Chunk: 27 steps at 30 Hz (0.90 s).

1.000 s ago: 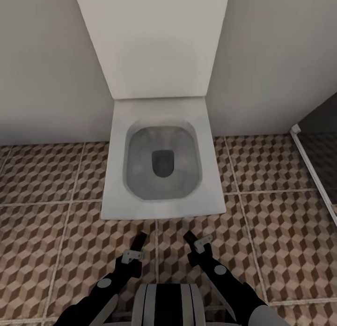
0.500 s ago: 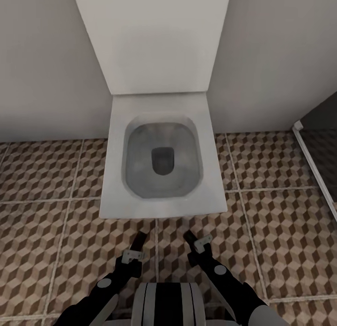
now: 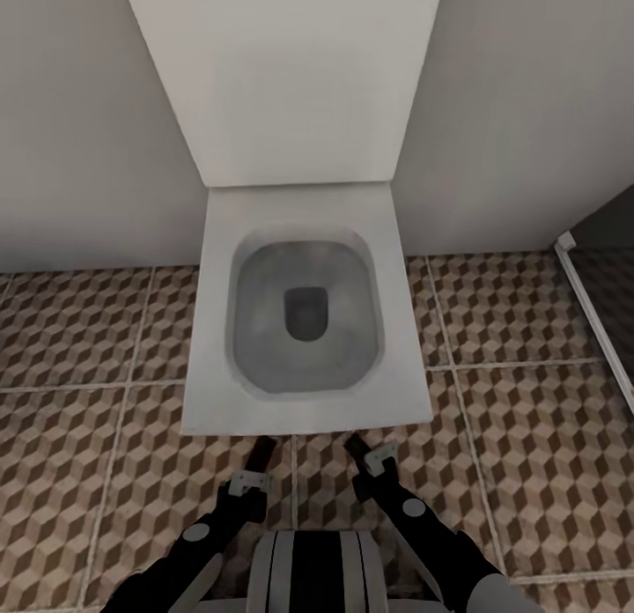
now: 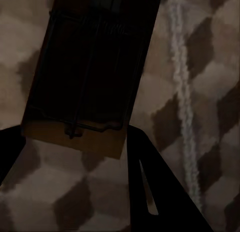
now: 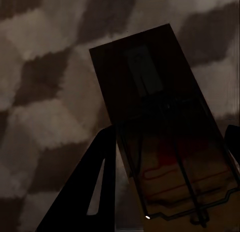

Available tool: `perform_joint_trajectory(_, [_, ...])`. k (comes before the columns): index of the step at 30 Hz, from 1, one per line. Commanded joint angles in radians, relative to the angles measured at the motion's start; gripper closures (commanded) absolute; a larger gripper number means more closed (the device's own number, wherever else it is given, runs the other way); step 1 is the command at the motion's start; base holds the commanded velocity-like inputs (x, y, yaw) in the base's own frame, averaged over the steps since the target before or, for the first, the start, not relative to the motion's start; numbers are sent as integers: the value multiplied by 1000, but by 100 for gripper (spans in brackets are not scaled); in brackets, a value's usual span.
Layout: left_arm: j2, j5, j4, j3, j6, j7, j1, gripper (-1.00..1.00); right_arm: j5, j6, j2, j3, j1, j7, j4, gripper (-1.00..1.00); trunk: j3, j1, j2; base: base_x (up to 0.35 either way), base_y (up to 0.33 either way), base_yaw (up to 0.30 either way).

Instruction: Take the four mousetraps from the cabinet in the bathroom and place them on the bathroom floor. Make sure all four end up on the same floor surface, and ensure that at least two of them are either under or directly next to the same bathroom sink.

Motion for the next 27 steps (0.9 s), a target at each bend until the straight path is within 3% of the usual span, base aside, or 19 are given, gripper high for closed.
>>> perform_joint_trajectory(1, [1, 6, -2, -5, 3, 9, -1, 100, -11, -4, 0, 2, -1, 1, 1, 100, 0, 0, 0, 176, 0, 0])
perform_joint_trajectory(16, [1, 6, -2, -5, 3, 9, -1, 100, -10, -5, 0, 4, -1, 2, 0, 100, 0, 0, 0, 34, 0, 0])
perform_joint_trajectory(17, [1, 6, -2, -5, 3, 9, -1, 100, -10, -5, 0, 4, -1, 2, 0, -100, 0, 0, 0, 0, 0, 0])
perform_joint_trajectory(27, [1, 6, -2, -5, 3, 9, -1, 100, -10, -5, 0, 4, -1, 2, 0, -100, 0, 0, 0, 0, 0, 0])
